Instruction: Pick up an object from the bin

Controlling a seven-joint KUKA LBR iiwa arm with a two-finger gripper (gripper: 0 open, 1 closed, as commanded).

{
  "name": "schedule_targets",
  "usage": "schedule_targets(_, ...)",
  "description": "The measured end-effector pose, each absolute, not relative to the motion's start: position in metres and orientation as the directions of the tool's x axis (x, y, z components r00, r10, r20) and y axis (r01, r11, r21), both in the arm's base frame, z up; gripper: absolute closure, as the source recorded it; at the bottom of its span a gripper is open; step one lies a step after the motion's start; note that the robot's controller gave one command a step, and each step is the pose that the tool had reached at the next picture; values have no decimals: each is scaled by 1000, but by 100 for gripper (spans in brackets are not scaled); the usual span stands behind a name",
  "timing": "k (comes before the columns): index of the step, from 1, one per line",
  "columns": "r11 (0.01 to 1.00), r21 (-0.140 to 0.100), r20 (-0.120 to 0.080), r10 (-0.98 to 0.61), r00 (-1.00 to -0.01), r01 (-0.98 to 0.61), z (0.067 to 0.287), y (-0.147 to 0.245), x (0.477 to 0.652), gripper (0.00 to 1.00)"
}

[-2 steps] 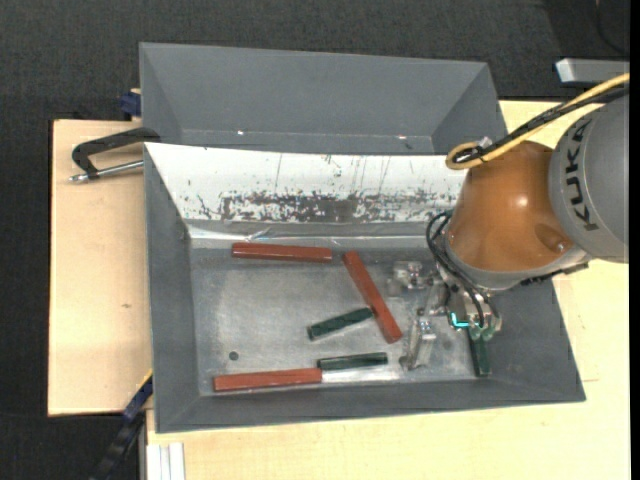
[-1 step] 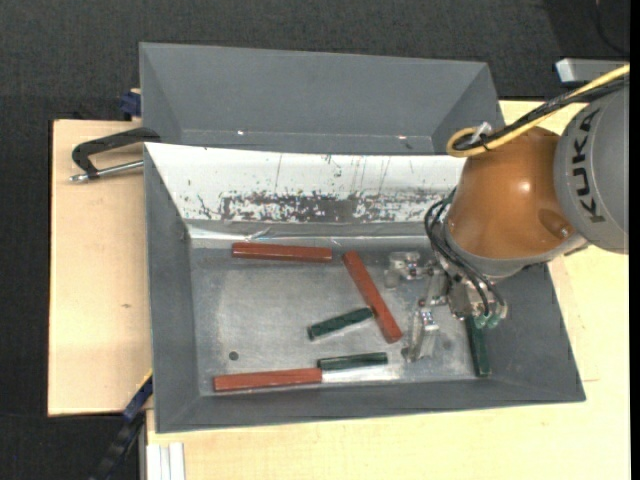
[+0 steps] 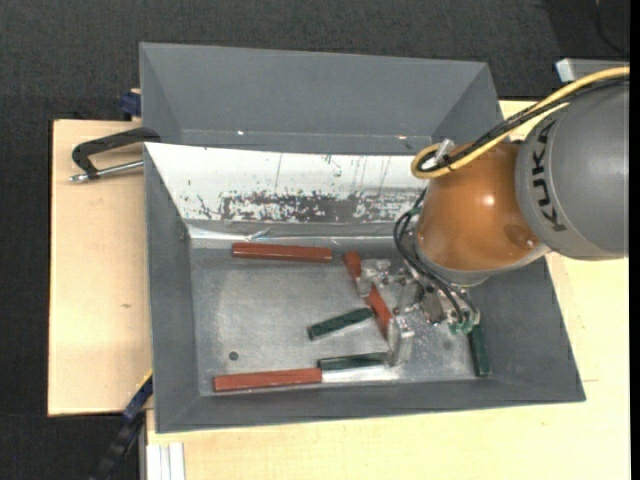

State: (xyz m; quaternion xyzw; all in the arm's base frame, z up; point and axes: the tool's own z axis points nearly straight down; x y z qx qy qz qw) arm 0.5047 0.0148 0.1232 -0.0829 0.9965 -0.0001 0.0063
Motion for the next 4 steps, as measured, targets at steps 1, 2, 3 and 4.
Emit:
schedule_targets(1,993,1,-5,-121,-993,-121,71,25,508,100)
schedule_targets(2,993,1,-5,-121,-993,-121,71,25,508,100)
schedule_targets(3,1000,1,-12,-25,-1000,-25,240,28,552,100)
schedule_targets(4,1000,1,-6,-25,-1000,-25,237,28,551,0)
